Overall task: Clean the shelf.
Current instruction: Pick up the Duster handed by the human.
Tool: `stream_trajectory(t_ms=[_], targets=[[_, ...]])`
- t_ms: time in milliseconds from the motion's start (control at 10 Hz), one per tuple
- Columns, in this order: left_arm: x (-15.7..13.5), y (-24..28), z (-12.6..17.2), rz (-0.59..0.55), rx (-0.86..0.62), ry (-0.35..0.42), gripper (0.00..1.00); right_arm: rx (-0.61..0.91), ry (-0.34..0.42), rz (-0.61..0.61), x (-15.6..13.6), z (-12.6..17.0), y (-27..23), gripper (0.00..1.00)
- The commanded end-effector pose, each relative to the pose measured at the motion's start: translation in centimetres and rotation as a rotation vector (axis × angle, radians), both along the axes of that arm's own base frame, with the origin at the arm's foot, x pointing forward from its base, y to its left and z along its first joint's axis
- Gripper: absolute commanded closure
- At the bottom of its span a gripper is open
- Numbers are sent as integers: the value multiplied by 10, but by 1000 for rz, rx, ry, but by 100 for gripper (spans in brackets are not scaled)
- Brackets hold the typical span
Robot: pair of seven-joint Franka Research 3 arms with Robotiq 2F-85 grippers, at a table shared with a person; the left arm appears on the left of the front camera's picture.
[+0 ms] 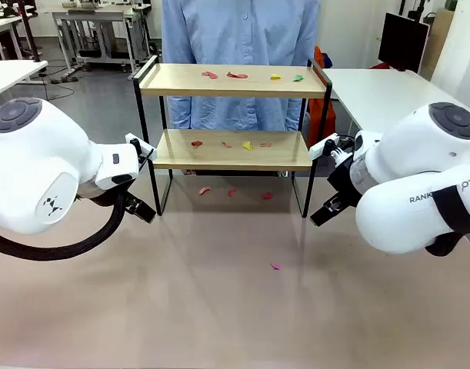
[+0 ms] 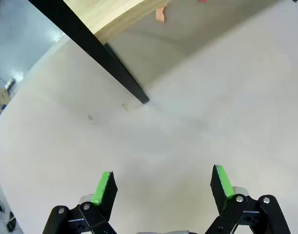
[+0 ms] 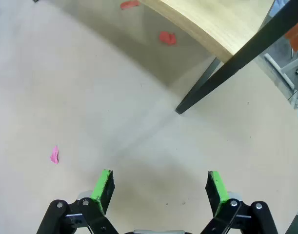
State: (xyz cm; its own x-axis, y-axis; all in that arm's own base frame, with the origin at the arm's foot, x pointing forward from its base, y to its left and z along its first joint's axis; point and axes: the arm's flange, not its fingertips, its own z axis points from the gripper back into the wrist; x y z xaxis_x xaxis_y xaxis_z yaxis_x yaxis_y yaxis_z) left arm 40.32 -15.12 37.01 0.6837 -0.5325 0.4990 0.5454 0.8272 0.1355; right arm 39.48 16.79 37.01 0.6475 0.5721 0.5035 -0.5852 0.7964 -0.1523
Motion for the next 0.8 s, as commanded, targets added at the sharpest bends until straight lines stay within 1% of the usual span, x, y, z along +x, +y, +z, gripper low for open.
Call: stream_trajectory(t_ms=[0,700], targets=[[0,0,0,0,0,0,0,0,0,0,0,0,0,0],[0,0,0,0,0,0,0,0,0,0,0,0,0,0]])
